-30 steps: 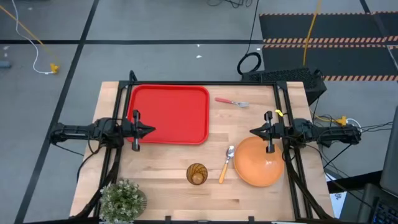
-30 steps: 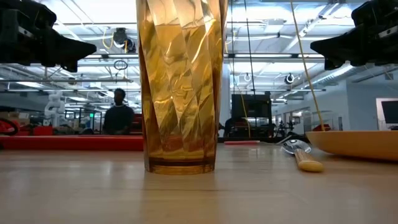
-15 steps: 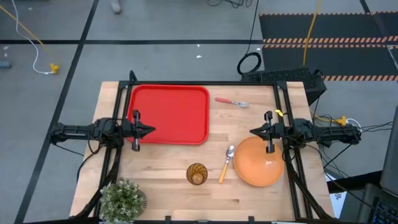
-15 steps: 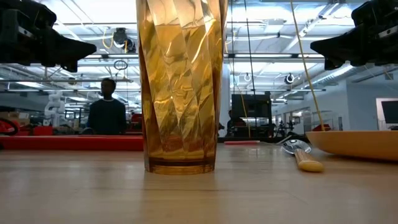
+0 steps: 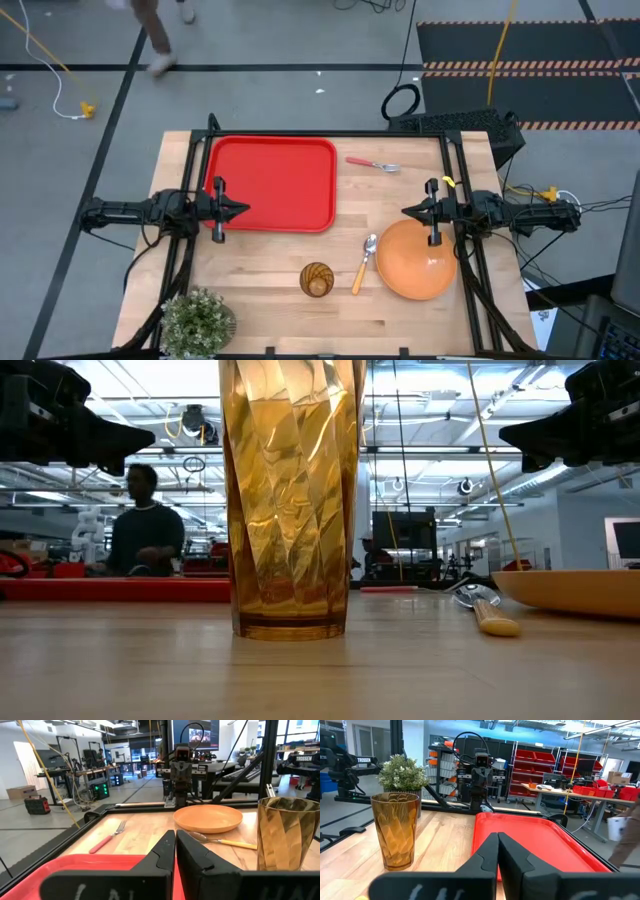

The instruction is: Pick and place plate/cup/fork/spoon on tray

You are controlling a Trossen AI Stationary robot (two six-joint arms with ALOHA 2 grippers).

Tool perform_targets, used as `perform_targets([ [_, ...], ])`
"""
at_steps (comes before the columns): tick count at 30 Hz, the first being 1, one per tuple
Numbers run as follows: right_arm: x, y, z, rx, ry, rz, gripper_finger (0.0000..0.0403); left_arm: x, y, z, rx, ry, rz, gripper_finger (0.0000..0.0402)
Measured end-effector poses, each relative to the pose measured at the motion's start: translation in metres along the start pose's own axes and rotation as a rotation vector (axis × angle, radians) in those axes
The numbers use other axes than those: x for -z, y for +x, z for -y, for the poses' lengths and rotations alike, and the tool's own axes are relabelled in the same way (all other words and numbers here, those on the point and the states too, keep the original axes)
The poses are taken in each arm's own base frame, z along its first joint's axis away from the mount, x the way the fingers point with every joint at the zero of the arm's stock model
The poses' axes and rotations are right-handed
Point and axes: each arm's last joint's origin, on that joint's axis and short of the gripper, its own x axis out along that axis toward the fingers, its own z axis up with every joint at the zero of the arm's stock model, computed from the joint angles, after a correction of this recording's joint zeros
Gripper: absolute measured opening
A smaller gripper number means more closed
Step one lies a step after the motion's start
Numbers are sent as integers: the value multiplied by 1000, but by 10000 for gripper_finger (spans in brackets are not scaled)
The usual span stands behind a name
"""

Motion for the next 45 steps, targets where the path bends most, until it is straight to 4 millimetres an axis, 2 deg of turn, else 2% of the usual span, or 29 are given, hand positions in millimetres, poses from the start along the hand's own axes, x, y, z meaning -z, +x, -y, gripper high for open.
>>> perform_targets([
  [30, 0, 0, 0, 0, 0, 0, 0, 0, 0, 0, 0, 1, 0, 19],
  [35, 0, 0, 0, 0, 0, 1, 0, 2, 0, -2, -66, 51, -23, 19],
  [45, 0, 0, 0, 0, 0, 1, 0, 1, 0, -2, -74, 53, -16, 19],
])
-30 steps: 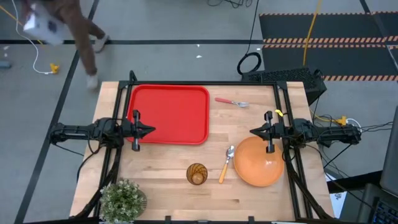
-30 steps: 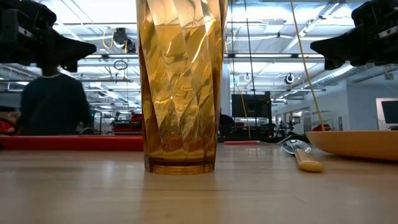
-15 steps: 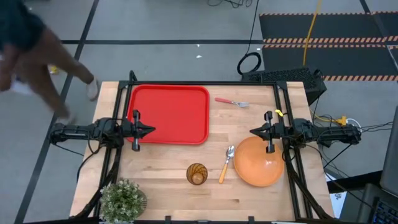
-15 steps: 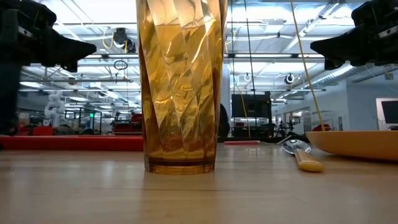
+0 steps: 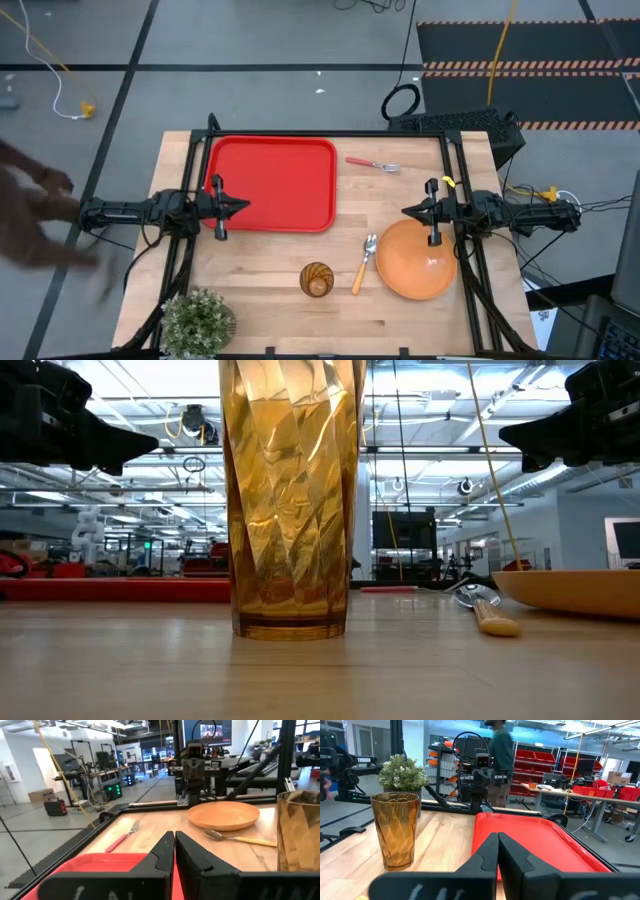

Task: Pick and place plate/cup/fork/spoon on tray
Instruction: Put the brown cup on the red serving tray

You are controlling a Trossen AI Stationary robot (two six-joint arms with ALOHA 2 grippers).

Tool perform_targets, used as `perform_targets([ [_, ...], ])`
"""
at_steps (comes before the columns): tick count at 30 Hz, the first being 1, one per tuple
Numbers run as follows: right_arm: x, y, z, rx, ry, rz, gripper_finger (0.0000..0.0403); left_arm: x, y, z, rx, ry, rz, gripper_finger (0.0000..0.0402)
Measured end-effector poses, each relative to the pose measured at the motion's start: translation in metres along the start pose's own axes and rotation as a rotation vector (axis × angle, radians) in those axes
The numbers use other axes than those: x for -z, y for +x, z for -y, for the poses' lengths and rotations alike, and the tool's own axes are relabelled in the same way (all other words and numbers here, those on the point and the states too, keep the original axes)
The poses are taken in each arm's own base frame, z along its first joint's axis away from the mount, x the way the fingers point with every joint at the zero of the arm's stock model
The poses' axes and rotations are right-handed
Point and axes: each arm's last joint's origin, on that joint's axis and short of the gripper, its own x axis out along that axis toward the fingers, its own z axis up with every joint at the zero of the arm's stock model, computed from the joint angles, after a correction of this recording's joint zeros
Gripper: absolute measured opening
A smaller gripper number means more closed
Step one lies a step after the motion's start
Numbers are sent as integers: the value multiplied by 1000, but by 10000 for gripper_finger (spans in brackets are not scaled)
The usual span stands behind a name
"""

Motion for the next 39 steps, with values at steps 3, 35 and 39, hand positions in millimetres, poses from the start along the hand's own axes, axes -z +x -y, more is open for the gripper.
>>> perform_targets([
  [3, 0, 0, 0, 0, 0, 0, 0, -1, 0, 0, -12, -14, 4, 19],
  [35, 0, 0, 0, 0, 0, -1, 0, -196, 24, -25, -41, -212, 308, 19],
  [39, 0, 0, 0, 0, 0, 0, 0, -232, 30, -29, -39, -248, 353, 19],
])
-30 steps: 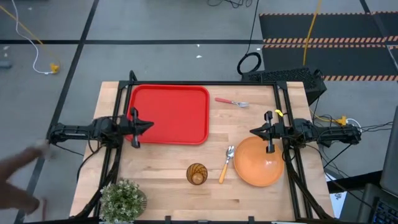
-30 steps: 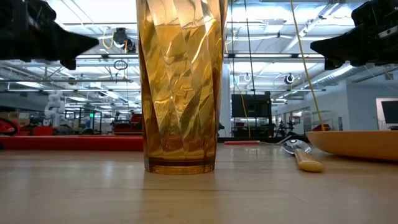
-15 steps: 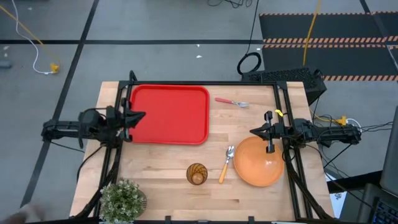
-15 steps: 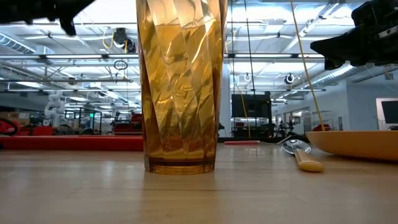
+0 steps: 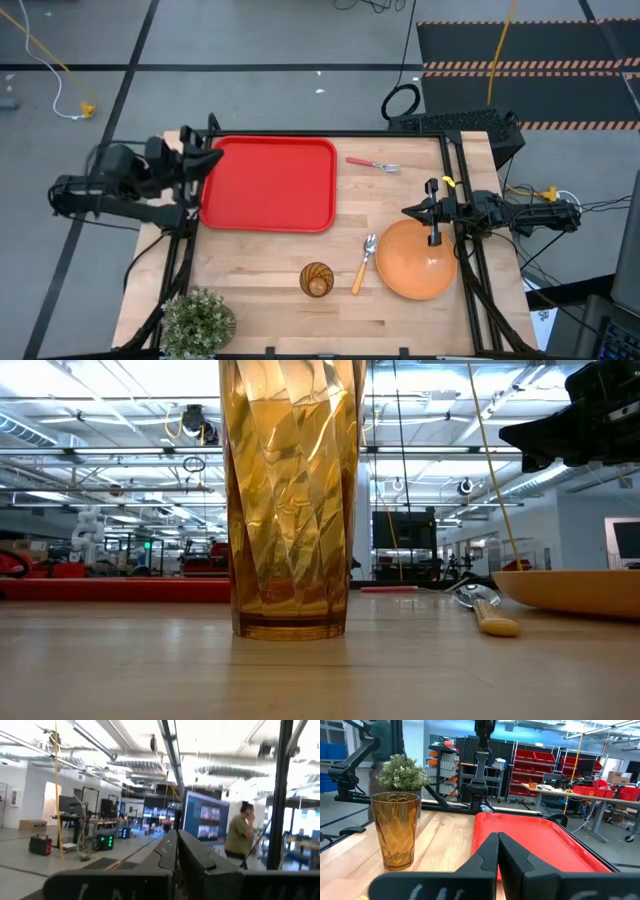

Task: Pick and place plate/cup/fork/spoon on tray
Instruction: Put the brown cup on the red serving tray

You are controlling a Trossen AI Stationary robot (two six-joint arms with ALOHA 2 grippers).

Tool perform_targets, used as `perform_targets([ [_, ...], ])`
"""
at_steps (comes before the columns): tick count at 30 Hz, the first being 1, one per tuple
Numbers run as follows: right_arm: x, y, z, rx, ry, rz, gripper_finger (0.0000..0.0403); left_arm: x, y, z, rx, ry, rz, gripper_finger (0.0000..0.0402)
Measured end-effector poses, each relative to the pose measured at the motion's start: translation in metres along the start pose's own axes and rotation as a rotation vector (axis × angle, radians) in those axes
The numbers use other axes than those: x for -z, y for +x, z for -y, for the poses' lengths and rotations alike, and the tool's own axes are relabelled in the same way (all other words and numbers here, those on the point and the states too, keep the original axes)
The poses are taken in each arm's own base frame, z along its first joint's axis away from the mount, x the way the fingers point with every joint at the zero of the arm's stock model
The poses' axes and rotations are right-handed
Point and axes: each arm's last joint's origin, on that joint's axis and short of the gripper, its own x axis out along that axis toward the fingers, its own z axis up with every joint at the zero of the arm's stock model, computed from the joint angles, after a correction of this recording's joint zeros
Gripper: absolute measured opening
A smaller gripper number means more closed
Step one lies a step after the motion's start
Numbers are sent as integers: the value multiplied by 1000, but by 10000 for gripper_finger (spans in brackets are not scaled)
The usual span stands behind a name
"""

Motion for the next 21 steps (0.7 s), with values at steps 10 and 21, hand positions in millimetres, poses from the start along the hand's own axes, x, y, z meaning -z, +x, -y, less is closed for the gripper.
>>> perform_targets([
  [10, 0, 0, 0, 0, 0, 0, 0, -57, 43, 11, 14, 17, -130, 19],
  [21, 0, 0, 0, 0, 164, 0, 0, -102, 85, 22, 45, -26, -129, 19],
])
